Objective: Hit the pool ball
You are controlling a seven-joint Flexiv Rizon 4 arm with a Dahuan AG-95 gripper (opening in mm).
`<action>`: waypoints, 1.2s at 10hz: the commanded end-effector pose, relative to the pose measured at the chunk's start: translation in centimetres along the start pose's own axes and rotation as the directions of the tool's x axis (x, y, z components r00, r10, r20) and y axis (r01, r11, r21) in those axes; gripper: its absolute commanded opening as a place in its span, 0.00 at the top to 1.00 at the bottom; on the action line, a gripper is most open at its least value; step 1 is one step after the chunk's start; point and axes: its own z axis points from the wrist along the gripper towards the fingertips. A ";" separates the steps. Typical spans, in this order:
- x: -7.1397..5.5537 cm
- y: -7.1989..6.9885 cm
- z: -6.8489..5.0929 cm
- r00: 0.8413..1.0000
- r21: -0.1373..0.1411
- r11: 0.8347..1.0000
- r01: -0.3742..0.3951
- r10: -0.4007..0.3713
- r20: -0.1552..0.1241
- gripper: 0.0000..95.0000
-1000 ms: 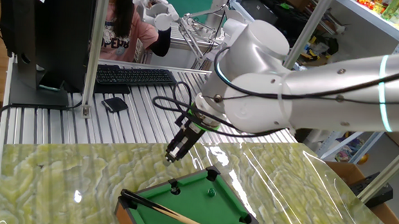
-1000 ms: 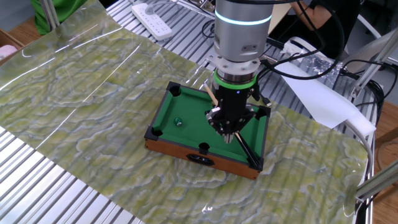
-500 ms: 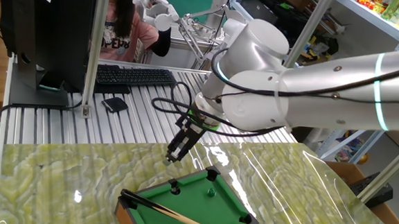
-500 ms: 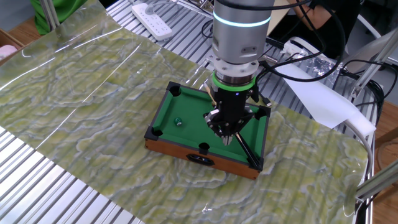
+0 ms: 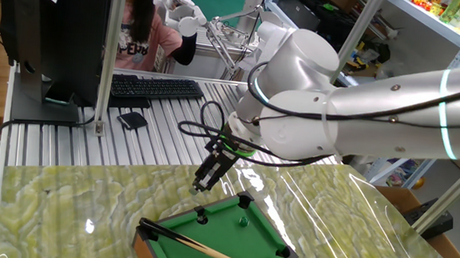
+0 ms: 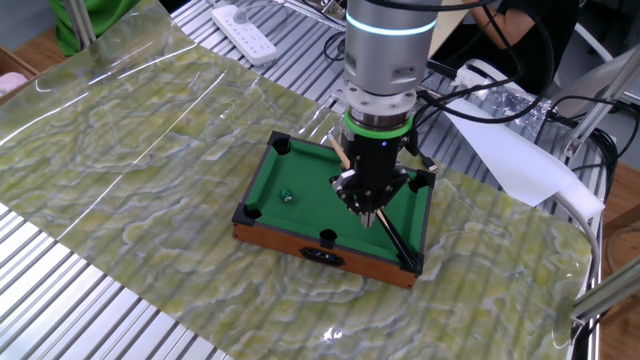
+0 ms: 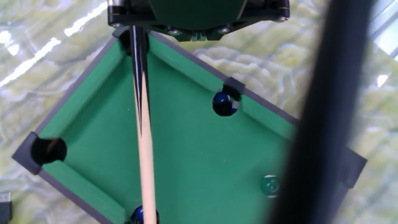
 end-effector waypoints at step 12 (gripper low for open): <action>0.1 0.0 0.0 0.999 0.007 1.000 -0.005 0.004 0.042 1.00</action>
